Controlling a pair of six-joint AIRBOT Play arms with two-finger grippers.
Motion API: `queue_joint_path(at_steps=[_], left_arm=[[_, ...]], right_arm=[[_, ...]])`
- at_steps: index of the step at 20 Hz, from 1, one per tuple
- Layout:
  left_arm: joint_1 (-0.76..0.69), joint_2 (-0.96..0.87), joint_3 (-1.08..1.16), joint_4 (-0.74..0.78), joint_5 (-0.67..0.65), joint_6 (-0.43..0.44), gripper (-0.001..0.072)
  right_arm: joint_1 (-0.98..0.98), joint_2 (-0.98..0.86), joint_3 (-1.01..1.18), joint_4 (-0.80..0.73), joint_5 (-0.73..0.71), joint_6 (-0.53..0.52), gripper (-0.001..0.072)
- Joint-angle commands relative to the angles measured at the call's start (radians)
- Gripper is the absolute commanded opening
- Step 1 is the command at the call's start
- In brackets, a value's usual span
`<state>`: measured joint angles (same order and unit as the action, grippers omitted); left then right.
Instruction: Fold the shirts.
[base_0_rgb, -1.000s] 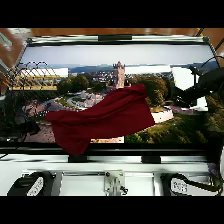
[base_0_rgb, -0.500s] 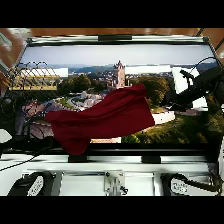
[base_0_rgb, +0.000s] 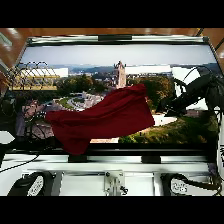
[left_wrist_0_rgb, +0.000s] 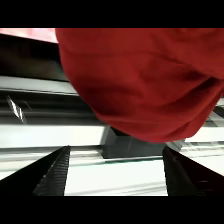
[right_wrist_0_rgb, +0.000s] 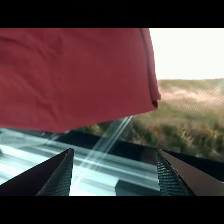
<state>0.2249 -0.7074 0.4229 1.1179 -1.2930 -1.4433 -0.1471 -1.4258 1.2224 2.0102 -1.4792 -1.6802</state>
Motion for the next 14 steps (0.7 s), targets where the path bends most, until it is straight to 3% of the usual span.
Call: queue_joint_path(at_steps=[1, 5, 7, 8, 11, 14], left_arm=[[-0.022, -0.045, -0.005, -0.012, 0.088, -0.008, 0.0695], [-0.093, -0.188, -0.007, -0.043, 0.178, -0.008, 0.0689], [-0.103, -0.232, -0.007, -0.07, 0.201, -0.009, 0.0486], [-0.103, -0.24, -0.007, -0.076, 0.209, -0.009, 0.0448], [-0.103, -0.242, -0.007, -0.075, 0.24, -0.009, 0.0446], [-0.103, -0.242, -0.007, -0.076, 0.242, -0.027, 0.0184]], right_arm=[[0.001, -0.001, -0.022, 0.001, 0.037, 0.008, 0.0621], [0.001, -0.003, -0.022, -0.002, 0.085, 0.039, 0.0622], [0.001, -0.023, -0.022, -0.001, 0.084, 0.039, 0.0631], [0.002, -0.039, -0.022, 0.002, 0.083, 0.039, 0.0632], [0.002, -0.109, -0.022, 0.039, 0.09, 0.069, 0.0631], [0.018, -0.173, -0.022, 0.039, 0.073, 0.072, 0.0631]])
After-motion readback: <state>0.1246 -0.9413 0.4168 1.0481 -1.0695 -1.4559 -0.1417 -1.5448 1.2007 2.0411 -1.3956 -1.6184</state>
